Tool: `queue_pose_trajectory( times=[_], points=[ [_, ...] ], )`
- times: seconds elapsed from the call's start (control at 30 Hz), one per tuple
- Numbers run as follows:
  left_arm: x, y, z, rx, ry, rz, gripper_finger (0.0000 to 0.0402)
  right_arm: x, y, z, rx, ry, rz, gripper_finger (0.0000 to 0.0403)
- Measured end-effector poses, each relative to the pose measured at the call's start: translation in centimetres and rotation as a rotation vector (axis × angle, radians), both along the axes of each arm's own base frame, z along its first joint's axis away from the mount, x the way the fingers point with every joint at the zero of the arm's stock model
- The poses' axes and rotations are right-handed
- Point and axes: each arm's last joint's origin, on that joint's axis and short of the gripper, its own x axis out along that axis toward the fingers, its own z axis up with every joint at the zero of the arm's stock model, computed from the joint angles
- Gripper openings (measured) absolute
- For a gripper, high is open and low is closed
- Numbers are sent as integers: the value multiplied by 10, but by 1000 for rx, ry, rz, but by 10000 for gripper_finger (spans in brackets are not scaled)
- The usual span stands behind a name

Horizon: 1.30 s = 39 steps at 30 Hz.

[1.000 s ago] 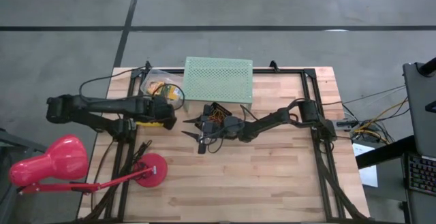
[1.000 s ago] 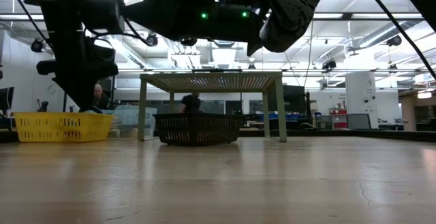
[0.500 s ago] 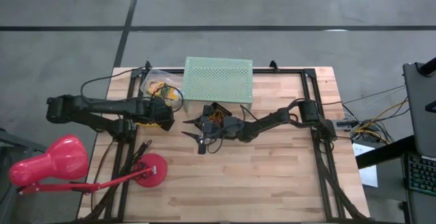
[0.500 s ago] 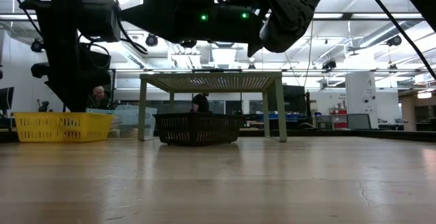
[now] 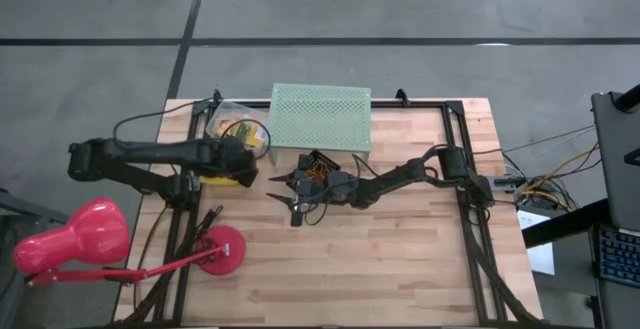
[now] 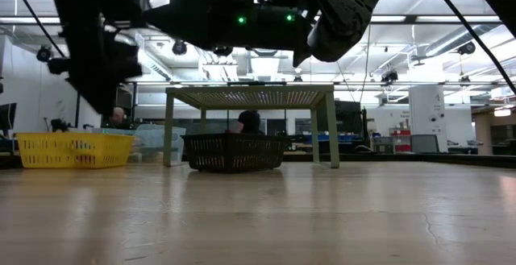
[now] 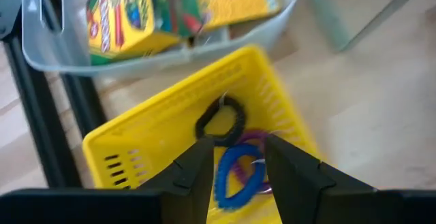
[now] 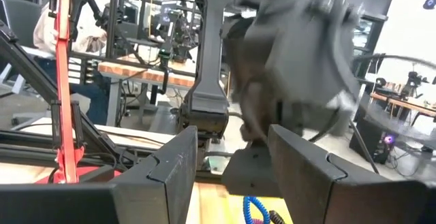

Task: Pick & Place Office Desk Supplies
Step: Put the black bin on the shelf

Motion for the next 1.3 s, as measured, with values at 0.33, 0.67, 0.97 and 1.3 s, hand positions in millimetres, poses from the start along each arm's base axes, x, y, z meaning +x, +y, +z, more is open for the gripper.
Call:
queue_pose_trajectory(
  times=[0.33,0.67,0.97,1.3],
  points=[
    [23,2,58,22,-214,-22,133,-1,2,-2,-14,133,4,178],
    [52,-34,96,277,-448,-419,133,-42,1,49,3,533,6,178],
    [22,-97,107,339,-601,-584,133,-85,2,71,-17,653,17,178],
    [-13,-126,113,519,-634,-743,133,-115,-3,80,-65,679,-49,178]
  ],
)
